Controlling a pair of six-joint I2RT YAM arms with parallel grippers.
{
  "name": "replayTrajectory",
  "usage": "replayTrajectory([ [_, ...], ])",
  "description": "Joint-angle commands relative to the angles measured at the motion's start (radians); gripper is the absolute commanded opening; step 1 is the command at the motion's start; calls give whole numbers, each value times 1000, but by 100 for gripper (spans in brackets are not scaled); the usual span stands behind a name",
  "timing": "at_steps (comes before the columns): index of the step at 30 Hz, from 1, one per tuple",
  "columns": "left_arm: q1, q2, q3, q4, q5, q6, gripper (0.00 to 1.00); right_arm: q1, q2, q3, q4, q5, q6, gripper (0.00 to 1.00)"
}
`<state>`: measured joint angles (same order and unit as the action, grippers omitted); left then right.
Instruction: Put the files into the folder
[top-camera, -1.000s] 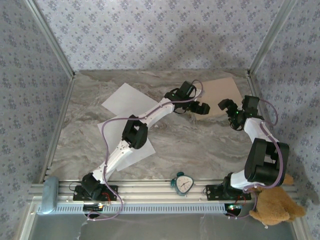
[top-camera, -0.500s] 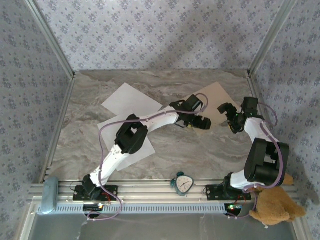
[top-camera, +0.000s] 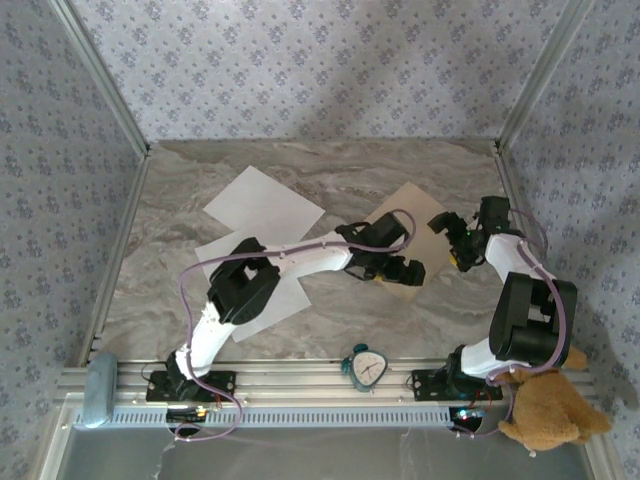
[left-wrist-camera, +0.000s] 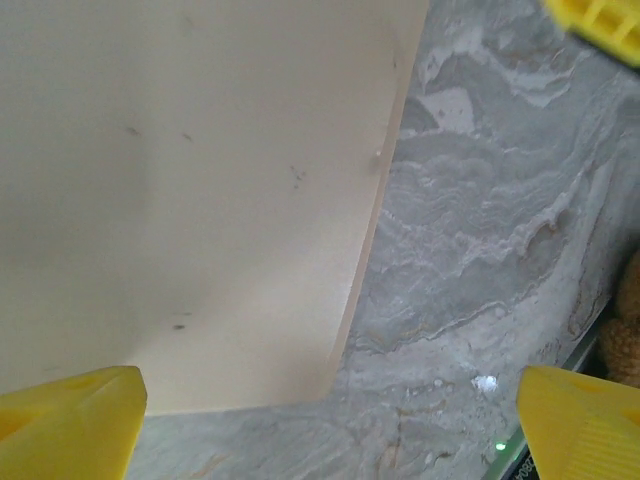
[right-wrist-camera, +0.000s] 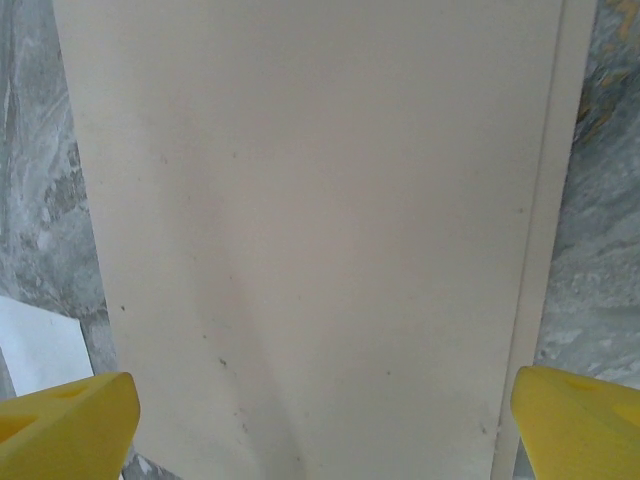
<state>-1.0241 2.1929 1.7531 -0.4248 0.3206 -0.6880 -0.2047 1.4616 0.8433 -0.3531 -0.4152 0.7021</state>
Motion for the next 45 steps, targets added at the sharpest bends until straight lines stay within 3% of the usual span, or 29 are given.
replayTrajectory([
  [1,75,-94,60,-135,-62,129,99,8,7,8,-74,-37,-52,97],
  [9,260,-16,190,-247,-37,289,99,16,25,-15,-74,-84,-65,89],
  [15,328,134,387,-321,2,345,99,28,40,-26,-74,-83,-64,88],
  [25,333,322,597,-369,71,350,97,33,77,-20,-77,-91,-64,88],
  [45,296,257,431,-279,125,273,94,39,155,-21,-71,-87,-64,88],
])
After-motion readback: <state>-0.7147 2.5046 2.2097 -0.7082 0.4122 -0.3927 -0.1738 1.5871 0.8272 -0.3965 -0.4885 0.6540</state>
